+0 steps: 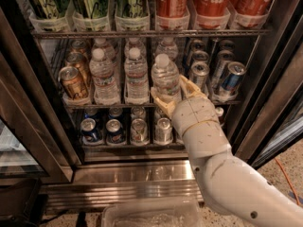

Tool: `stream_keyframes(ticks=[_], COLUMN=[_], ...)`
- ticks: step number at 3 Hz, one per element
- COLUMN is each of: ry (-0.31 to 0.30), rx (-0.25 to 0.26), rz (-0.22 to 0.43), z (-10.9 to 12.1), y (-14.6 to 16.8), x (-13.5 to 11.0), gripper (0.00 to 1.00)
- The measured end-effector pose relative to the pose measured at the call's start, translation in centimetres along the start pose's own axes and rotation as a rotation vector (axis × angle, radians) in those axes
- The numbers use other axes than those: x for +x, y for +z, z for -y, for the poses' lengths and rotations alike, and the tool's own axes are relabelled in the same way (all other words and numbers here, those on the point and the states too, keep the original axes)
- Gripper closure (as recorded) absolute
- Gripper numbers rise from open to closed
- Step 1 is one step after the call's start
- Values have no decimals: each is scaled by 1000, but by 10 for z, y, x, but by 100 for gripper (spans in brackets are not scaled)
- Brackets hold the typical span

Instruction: Pick water bottle from middle shelf of fridge

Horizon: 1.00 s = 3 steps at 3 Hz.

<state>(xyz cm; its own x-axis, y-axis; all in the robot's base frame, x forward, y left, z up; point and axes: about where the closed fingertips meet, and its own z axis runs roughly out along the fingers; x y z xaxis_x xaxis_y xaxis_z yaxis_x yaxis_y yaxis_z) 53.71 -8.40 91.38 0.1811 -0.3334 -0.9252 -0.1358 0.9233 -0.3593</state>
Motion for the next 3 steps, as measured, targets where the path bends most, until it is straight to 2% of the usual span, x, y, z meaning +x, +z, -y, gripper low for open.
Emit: stream_keyframes(ticks=[1, 2, 3], ry=[0, -12, -38], rx=[0, -39, -42], rz=[0, -14, -42], z=[0, 0, 15], y=[0, -2, -5], x=[0, -2, 4], gripper=[100, 100, 100])
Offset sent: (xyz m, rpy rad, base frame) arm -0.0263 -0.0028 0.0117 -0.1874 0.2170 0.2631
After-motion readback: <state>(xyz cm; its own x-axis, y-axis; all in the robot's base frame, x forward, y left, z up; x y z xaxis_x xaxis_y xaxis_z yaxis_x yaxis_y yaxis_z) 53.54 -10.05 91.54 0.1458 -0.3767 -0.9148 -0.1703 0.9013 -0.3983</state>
